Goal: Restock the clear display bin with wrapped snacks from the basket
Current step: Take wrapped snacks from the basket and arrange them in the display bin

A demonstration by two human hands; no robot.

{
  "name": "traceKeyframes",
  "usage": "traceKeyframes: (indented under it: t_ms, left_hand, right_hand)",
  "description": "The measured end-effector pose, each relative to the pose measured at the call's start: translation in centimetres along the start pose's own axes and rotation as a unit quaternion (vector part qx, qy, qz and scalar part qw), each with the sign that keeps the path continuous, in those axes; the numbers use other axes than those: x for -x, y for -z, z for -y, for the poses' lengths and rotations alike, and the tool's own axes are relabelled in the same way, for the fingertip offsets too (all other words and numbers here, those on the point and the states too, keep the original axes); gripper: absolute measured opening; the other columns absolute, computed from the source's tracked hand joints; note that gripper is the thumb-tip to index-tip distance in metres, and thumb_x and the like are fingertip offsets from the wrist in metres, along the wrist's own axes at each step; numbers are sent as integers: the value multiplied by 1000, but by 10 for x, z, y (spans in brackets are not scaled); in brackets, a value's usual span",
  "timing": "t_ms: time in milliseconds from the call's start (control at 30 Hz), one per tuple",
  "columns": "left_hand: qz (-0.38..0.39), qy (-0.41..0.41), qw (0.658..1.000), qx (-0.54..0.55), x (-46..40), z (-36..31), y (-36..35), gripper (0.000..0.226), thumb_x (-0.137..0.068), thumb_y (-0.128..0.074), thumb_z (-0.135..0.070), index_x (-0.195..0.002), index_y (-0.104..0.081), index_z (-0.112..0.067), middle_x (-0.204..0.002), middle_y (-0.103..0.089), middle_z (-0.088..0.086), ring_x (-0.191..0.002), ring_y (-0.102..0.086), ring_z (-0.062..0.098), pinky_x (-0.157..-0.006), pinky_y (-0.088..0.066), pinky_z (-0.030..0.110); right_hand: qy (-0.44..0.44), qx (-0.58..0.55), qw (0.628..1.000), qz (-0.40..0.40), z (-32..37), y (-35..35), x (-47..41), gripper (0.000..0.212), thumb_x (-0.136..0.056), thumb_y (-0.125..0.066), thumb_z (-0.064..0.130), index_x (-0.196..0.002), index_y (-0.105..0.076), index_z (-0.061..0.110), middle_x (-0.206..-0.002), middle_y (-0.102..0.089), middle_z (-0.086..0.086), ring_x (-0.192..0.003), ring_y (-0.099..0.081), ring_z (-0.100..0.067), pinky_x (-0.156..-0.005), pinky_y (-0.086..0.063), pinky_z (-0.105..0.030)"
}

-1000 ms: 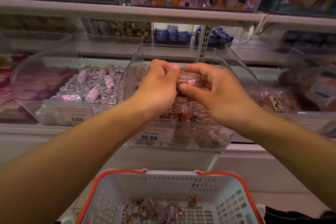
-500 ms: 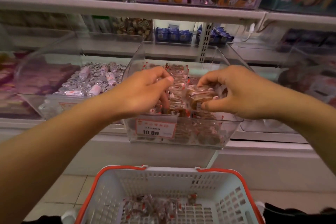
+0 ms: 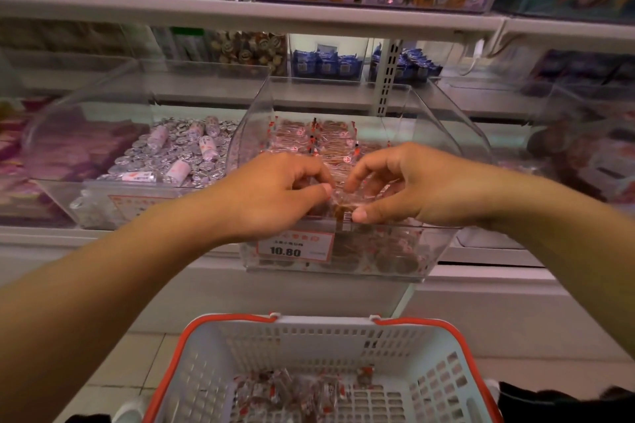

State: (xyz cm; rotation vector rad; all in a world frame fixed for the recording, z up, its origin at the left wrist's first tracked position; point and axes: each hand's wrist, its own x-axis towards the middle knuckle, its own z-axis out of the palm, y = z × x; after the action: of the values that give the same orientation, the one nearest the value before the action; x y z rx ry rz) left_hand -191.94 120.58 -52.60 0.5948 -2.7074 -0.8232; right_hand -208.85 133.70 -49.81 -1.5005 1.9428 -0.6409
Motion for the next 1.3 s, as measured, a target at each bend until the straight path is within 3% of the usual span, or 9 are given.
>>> traceKeyframes:
  t_ms: [200,367,500,633,767,933,1067,1233,1300]
  left_hand:
    - [-7,-5,1000,-19,0,2,-1,9,-87,-68,-31,-95,-72,-32,-83,-67,-13,-71,-59,0,-64,-44,20]
    - [1,-16,1000,15,1,0,2,8,-86,-70,-29,-92,-74,-32,-84,-70,-8,-72,-63,6,-68,-52,24]
    - [-16,-29,998,-44,2,-1,4,9,-86,-68,-33,-87,-77,-32,-85,-70,-15,-77,-62,-2,-72,-50,21]
    - [-25,-80,991,-105,2,0,6,18,-88,-63,-36,-85,-79,-26,-86,-67,-12,-77,-59,1,-72,-48,23]
    - [-14,-100,981,-167,4,1,4,41,-91,-46,-50,-79,-75,-23,-86,-59,-12,-79,-57,8,-74,-48,34]
    - [-1,-85,981,-175,5,1,4,50,-89,-36,-55,-78,-73,-22,-87,-54,-17,-79,-53,1,-73,-47,35]
    - [10,-73,985,-155,4,0,4,41,-95,-45,-47,-81,-74,-21,-91,-55,-17,-83,-54,3,-78,-47,35]
    - [-34,-50,990,-126,7,-3,-3,25,-90,-54,-39,-108,-69,-30,-111,-57,-9,-104,-52,10,-93,-43,34]
    - [-46,-16,994,-99,6,-4,-6,45,-86,-62,-32,-131,-55,-34,-129,-52,-8,-118,-47,12,-98,-35,28]
  right_hand:
    - [-23,-33,999,12,-4,-1,5,21,-85,-76,19,-105,-77,26,-89,-76,10,-78,-71,-3,-82,-60,-26]
    - [-21,-53,998,-39,-7,-12,0,19,-75,-85,12,-91,-80,19,-85,-77,2,-67,-66,-1,-75,-59,-24]
    - [-49,-88,992,-73,-3,-17,0,20,-68,-88,6,-85,-78,13,-81,-76,-6,-78,-74,-18,-77,-62,-34]
    - [-66,15,992,-109,2,-13,0,27,-62,-94,25,-82,-76,19,-77,-74,4,-69,-69,-2,-61,-54,-12]
    - [-133,8,986,-99,4,-10,0,28,-63,-93,28,-82,-77,15,-75,-73,1,-78,-71,-17,-76,-60,-31]
    - [-163,-65,979,-100,8,-18,-2,21,-68,-90,8,-82,-75,5,-61,-70,-2,-58,-68,-14,-53,-54,-21]
    - [-183,-189,962,-76,11,-21,-4,31,-71,-82,-6,-97,-64,-8,-78,-72,-21,-69,-75,-33,-58,-63,-35]
    - [-145,-32,981,-124,12,-6,0,11,-79,-82,20,-80,-75,12,-70,-75,-4,-61,-74,-19,-62,-62,-33]
    - [-121,36,977,-173,9,1,-1,18,-86,-76,29,-76,-76,15,-72,-75,-2,-69,-74,-21,-75,-62,-40]
